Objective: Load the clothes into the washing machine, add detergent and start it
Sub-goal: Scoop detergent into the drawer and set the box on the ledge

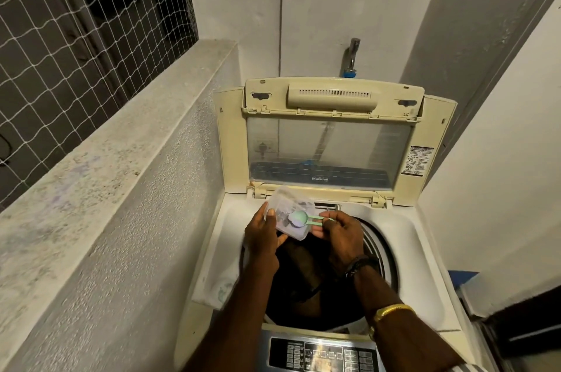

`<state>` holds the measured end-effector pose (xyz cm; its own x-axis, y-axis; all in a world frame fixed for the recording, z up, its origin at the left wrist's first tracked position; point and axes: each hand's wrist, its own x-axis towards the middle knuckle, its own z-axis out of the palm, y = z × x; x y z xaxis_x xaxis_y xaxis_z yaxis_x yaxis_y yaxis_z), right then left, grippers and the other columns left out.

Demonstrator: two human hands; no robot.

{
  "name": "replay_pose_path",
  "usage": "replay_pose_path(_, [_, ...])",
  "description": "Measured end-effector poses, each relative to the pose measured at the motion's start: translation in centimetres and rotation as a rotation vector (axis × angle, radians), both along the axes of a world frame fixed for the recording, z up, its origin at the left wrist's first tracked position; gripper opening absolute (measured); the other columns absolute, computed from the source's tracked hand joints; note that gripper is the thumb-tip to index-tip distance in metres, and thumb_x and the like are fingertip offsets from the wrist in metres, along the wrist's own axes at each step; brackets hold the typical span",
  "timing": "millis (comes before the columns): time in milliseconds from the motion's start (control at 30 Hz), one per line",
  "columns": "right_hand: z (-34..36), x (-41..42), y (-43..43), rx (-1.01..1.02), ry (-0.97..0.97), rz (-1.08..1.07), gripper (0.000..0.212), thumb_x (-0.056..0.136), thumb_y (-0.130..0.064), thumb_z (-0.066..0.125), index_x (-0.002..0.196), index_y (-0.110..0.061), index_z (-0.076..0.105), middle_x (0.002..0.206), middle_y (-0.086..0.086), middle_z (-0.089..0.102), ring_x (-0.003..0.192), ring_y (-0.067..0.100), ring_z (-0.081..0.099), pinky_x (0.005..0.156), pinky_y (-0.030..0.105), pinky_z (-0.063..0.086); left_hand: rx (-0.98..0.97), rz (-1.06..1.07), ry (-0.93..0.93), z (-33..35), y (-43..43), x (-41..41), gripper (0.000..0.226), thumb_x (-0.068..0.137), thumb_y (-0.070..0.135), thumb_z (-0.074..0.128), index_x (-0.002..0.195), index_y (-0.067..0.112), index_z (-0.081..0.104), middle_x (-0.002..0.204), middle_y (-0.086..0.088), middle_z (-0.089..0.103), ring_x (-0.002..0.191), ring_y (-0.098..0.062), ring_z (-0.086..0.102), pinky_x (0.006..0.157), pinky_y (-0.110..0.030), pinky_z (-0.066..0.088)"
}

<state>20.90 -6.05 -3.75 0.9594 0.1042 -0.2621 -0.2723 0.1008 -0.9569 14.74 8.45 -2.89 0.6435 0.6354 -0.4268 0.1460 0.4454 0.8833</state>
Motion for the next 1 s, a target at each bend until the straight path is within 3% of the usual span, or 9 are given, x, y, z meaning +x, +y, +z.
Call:
replay_pose_path(67, [0.0,0.5,-0.2,0.014,-0.009,-0.031,0.018,0.094,0.005,0.053,0.097,0.002,0.07,0.088,0.021,0.075,0.079,0.036,0.075,0.077,0.043,0.061,-0.031,0.005,-0.007,0.1,0.1,-0.1,0.038,0.1,0.027,0.054,0.138,0.023,0.055,0.135,-0.007,0.06,0.113,-0.031,0.064,0.081,-0.05,0.06])
replay_pose_path(200, [0.5,1.8,-1.0,0.003,-0.066,-0.109,0.014,0.093,0.005,0.057,0.096,0.001,0.071,0.084,0.015,0.075,0.078,0.032,0.075,0.074,0.038,0.062,-0.083,0.034,-0.024,-0.1,0.4,-0.3,0.036,0.1,0.024,0.055,0.136,0.022,0.057,0.132,-0.008,0.061,0.112,-0.032,0.063,0.079,-0.048,0.06])
replay_pose_path(333, [0.0,3.2,-1.9,-0.172,-0.147,-0.176,0.016,0.092,-0.002,0.063,0.096,-0.011,0.075,0.09,0.009,0.076,0.08,0.025,0.075,0.08,0.039,0.061,-0.103,0.066,-0.045,-0.3,0.5,-0.5,0.034,0.1,0.022,0.055,0.134,0.022,0.058,0.125,-0.006,0.063,0.11,-0.03,0.064,0.076,-0.042,0.06])
replay_pose_path(567, [0.1,2.6,-2.4,-0.54,-0.395,-0.142,0.021,0.093,-0.004,0.062,0.103,-0.012,0.078,0.101,0.006,0.076,0.09,0.016,0.067,0.092,0.024,0.049,-0.131,0.061,-0.049,-0.4,0.7,-0.6,0.036,0.1,0.023,0.056,0.135,0.021,0.057,0.128,-0.007,0.061,0.113,-0.032,0.062,0.085,-0.049,0.058])
replay_pose_path(800, [-0.3,2.0,-2.6,-0.653,-0.506,-0.033,0.025,0.09,0.003,0.063,0.101,-0.011,0.08,0.103,0.005,0.077,0.095,0.015,0.068,0.089,0.011,0.04,-0.127,0.057,-0.055,-0.4,0.9,-0.7,0.037,0.099,0.024,0.057,0.136,0.021,0.057,0.132,-0.008,0.06,0.112,-0.03,0.062,0.08,-0.044,0.059])
replay_pose_path(1000, [0.0,1.9,-2.4,-0.65,-0.563,-0.023,0.027,0.092,0.002,0.061,0.104,-0.012,0.079,0.109,0.004,0.075,0.1,0.013,0.065,0.099,0.021,0.042,-0.123,0.046,-0.05,-0.4,0.8,-0.7,0.037,0.1,0.023,0.056,0.137,0.023,0.055,0.136,-0.008,0.058,0.116,-0.031,0.061,0.078,-0.043,0.06])
